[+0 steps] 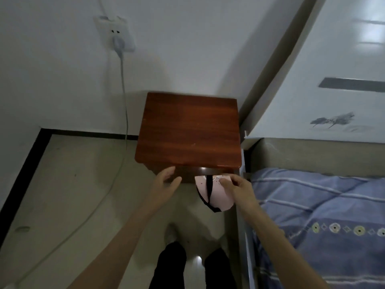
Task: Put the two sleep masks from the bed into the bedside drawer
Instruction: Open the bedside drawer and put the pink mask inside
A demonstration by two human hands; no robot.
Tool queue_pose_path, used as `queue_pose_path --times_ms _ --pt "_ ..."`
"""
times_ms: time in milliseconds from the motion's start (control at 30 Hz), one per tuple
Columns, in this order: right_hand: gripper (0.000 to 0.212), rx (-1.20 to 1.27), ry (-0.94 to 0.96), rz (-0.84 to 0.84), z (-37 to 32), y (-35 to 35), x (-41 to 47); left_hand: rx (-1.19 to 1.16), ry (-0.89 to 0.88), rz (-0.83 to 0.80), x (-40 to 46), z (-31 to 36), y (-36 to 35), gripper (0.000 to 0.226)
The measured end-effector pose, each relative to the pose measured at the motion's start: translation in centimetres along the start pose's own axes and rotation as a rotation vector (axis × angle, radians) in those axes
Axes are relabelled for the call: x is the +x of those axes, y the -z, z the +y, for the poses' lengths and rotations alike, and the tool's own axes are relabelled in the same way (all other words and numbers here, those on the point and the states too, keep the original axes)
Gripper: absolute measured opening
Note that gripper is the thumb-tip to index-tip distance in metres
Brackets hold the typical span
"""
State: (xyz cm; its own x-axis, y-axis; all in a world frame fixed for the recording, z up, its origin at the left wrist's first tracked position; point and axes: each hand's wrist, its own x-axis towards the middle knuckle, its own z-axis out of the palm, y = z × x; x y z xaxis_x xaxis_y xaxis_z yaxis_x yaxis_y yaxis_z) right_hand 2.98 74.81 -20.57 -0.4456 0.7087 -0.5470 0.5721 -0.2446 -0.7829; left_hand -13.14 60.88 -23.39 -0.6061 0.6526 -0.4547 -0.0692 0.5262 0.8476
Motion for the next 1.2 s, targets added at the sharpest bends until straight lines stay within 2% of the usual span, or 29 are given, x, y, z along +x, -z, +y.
queue_pose_path --times_ms 33,100,167,300,433,533,733,867,1067,1200 --pt "0.013 -0.025 -0.029 0.011 1.2 -0.3 1.0 0.022 0.056 0.004 0.8 -1.9 0.4 0.054" --pt "0.043 -0.056 -0.12 0.04 3.9 -0.8 2.9 0.098 0.162 0.007 2.3 -5.3 1.1 0.07" --pt "0.062 -0.086 -0.199 0.049 6.4 -1.0 4.8 0.145 0.208 0.012 4.1 -8.3 1.5 0.084" --pt "0.073 -0.167 -0.266 0.04 10.1 -1.7 10.3 0.165 0.253 0.064 9.4 -13.5 2.1 0.104" --pt "0.094 -0.156 -0.261 0.059 14.1 -2.7 16.2 0.075 0.161 0.177 14.3 -17.1 2.0 0.117" --pt "0.094 -0.108 -0.201 0.066 15.6 -3.1 18.2 0.022 0.071 0.173 15.6 -18.2 1.6 0.116" --pt "0.085 -0.04 -0.165 0.083 16.3 -3.1 18.3 0.004 0.06 0.2 15.6 -18.8 1.5 0.115" --pt "0.084 -0.031 -0.179 0.101 16.2 -2.9 18.2 0.059 0.058 0.297 16.4 -18.5 1.2 0.105" --pt "0.078 0.02 -0.15 0.141 16.2 -3.1 18.1 -0.03 0.031 0.323 16.4 -18.3 0.8 0.1" --pt "0.074 0.068 -0.169 0.165 16.8 -3.3 16.9 -0.107 0.137 0.333 14.3 -18.6 -0.3 0.106"
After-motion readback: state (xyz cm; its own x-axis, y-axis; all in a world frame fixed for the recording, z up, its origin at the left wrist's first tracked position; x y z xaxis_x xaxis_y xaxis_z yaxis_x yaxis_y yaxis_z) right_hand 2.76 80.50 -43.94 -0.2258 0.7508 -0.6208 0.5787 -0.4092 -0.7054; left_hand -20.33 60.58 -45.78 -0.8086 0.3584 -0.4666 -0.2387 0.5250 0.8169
